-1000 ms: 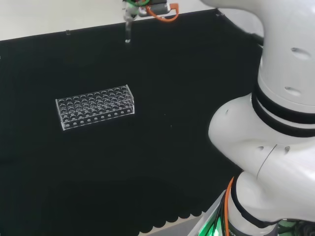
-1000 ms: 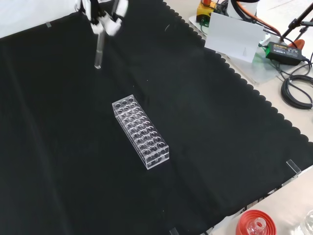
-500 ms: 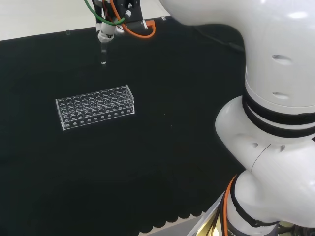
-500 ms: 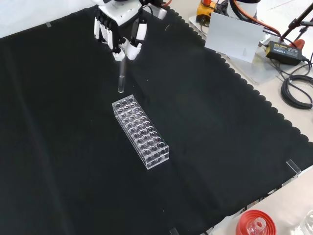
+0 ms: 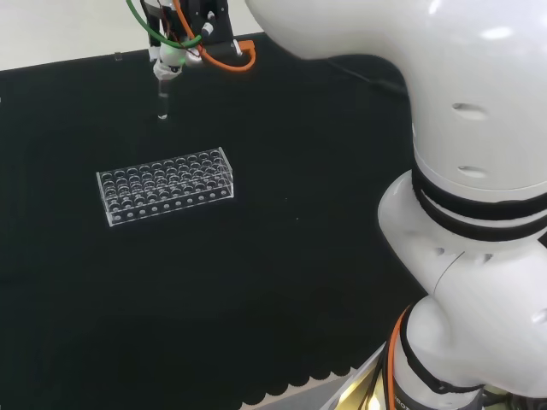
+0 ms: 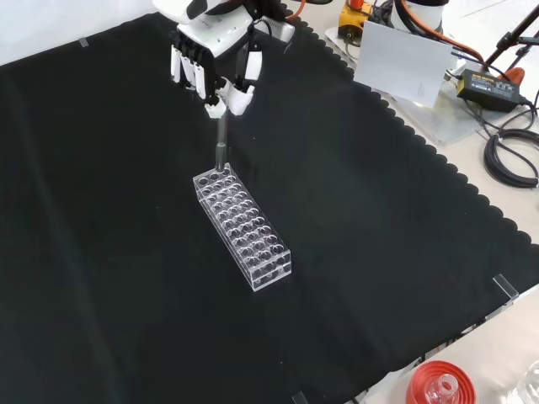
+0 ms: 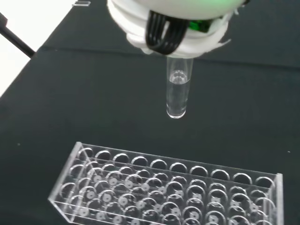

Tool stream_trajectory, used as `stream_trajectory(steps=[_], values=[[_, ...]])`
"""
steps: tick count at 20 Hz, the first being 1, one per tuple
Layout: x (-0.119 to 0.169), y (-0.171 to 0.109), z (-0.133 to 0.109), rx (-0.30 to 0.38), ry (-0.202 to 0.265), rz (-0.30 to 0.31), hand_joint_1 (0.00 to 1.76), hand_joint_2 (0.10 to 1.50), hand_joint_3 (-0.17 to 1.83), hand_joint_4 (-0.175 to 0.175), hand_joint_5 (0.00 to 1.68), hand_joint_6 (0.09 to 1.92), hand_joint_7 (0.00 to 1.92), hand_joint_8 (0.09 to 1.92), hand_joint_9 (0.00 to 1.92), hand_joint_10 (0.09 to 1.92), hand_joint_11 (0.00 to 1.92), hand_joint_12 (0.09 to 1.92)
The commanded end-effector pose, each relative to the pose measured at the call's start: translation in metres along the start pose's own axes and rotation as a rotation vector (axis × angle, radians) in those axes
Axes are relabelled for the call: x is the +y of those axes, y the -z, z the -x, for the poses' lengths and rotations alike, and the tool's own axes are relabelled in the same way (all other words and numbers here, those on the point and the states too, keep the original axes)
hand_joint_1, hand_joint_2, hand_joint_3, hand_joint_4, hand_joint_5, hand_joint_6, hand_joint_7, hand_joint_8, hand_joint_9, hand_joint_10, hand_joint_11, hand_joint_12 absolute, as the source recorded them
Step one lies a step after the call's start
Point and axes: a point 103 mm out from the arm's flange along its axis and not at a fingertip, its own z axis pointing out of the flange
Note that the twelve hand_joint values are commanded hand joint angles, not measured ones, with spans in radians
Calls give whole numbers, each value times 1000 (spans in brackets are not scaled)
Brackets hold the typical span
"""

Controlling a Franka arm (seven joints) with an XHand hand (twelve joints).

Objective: Shake the test tube.

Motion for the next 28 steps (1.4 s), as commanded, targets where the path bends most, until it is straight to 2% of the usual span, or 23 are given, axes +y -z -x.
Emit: stream_trajectory(steps=[1,7,13,17,23,28], values=[[-5,-6,34,-52,-62,-21,1432,687,485,-175,1381,371,1842,313,1397,406,1024,1154],[-14,-8,79,-111,-146,-34,1432,686,487,-175,1381,372,1842,311,1397,407,1023,1154],[-18,-5,98,-129,-181,-30,1433,686,488,-175,1380,373,1842,309,1397,408,1023,1155],[-15,-5,91,-111,-167,-27,1433,685,488,-175,1380,373,1843,308,1397,408,1022,1155],[-6,-7,59,-58,-104,-21,1433,685,489,-175,1380,374,1844,307,1396,408,1020,1155],[0,-7,40,-42,-64,-18,1433,684,490,-175,1380,374,1844,305,1396,408,1019,1156]])
